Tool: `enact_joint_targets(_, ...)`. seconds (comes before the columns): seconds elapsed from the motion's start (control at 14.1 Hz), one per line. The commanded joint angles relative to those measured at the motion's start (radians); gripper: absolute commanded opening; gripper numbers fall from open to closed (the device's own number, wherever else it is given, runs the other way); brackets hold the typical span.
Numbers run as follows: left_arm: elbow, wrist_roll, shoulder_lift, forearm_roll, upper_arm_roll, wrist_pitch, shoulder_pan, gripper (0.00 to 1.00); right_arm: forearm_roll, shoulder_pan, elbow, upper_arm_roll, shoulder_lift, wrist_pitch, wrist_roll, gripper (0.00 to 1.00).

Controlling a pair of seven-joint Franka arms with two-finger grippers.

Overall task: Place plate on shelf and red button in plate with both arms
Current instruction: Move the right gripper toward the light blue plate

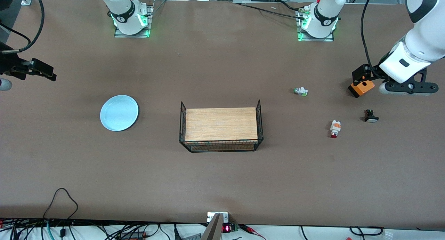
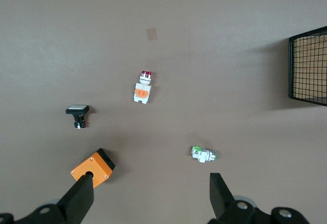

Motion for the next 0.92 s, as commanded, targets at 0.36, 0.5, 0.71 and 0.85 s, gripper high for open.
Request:
enact_joint_targets(0.36,0.017,0.003,-0.004,0.021,0.001,-0.019,-0.008,1.0,-0.001,0.002,0.003,0.004,0.006,-0.023,0.001,1.0)
enact_joint_targets(0.5,0.017,0.003,-0.004,0.021,0.001,-0.022,-0.008,1.0,-0.003,0.007,-0.002,0.004,0.05,-0.017,0.001,1.0)
enact_joint_targets(0.71,0.017,0.003,-0.004,0.021,0.001,-0.019,-0.008,1.0,-0.001,-0.001,-0.005,0.004,0.122,0.065,-0.008,1.0)
enact_joint_targets(0.85,0.017,0.003,-0.004,0.021,0.003,-0.022,-0.008,1.0,-0.004,-0.001,-0.018,0.004,0.171,0.107,0.0,1.0)
